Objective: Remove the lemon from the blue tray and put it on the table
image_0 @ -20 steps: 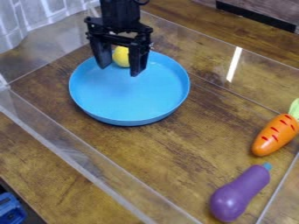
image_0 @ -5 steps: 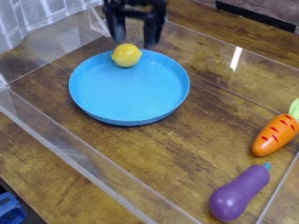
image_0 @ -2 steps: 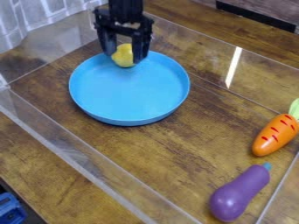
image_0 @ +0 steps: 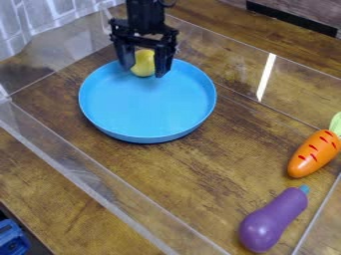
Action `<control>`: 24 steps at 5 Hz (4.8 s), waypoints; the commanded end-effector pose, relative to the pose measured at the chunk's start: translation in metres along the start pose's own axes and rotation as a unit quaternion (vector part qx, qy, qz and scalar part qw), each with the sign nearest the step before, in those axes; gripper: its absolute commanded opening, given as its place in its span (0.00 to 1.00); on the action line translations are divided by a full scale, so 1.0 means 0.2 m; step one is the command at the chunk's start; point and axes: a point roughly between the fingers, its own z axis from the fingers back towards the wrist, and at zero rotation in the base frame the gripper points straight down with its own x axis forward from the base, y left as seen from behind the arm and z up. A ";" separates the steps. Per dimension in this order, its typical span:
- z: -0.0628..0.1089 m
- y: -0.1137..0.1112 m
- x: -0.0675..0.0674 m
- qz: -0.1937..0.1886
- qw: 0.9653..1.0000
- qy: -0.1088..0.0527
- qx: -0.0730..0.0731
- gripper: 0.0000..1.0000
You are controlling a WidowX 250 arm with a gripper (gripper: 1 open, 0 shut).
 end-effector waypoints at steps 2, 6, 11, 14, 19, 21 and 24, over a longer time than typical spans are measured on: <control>0.08 0.02 0.12 -0.045 0.999 -0.031 -0.002 1.00; 0.08 0.08 0.13 -0.122 0.992 -0.023 0.000 1.00; -0.03 0.07 0.25 -0.140 0.990 -0.025 -0.002 1.00; 0.01 0.11 0.31 -0.093 0.995 -0.029 0.004 0.00; -0.02 0.08 0.29 -0.043 0.999 -0.029 0.006 0.00; -0.08 0.10 0.27 -0.042 0.999 -0.028 0.005 0.00; -0.06 0.09 0.24 -0.027 0.999 -0.030 0.003 0.00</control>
